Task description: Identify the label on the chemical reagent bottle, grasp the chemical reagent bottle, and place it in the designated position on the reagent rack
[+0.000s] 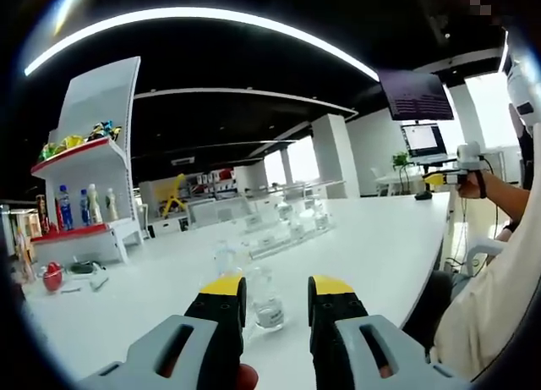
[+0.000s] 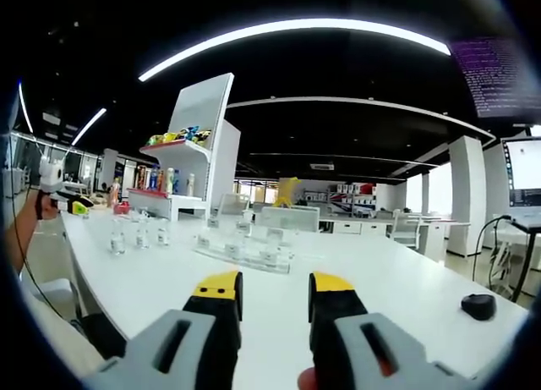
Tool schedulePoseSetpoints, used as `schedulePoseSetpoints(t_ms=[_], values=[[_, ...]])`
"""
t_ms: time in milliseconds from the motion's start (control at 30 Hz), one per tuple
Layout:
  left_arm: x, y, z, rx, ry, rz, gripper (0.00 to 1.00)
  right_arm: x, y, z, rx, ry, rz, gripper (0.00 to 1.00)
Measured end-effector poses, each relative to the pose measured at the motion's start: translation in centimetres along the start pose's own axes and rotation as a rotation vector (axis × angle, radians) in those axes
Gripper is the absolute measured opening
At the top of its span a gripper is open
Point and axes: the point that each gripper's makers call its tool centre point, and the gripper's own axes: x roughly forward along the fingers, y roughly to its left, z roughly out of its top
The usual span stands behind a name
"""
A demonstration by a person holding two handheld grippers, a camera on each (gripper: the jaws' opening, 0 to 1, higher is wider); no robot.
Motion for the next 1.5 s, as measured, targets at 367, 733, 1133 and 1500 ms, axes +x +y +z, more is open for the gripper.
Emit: schedulePoseSetpoints(t_ms=[367,733,1133,1500], values=[[0.6,0.1,-0.3,-0.033,-0.009,0.005,0.32,0.0,0.2,0.0,0.014,-0.004,0.008,0.3],[1.5,0.4,-0.9,-0.078,-0.015,0.018,0.32,0.0,0.2,0.0,0.015,-0.006,0.008,0.3],[2.3,1.1,-1.8,-0.139,-0.029,0.046,0.33,0.0,0.3,0.0,0.015,-0.006,0.012,0.3],[3.2,1.9,-3.8,-0.178,0.006,0.077,0.33,0.2,0.4,-0.4,0.02,0.003,0.017,0.3]])
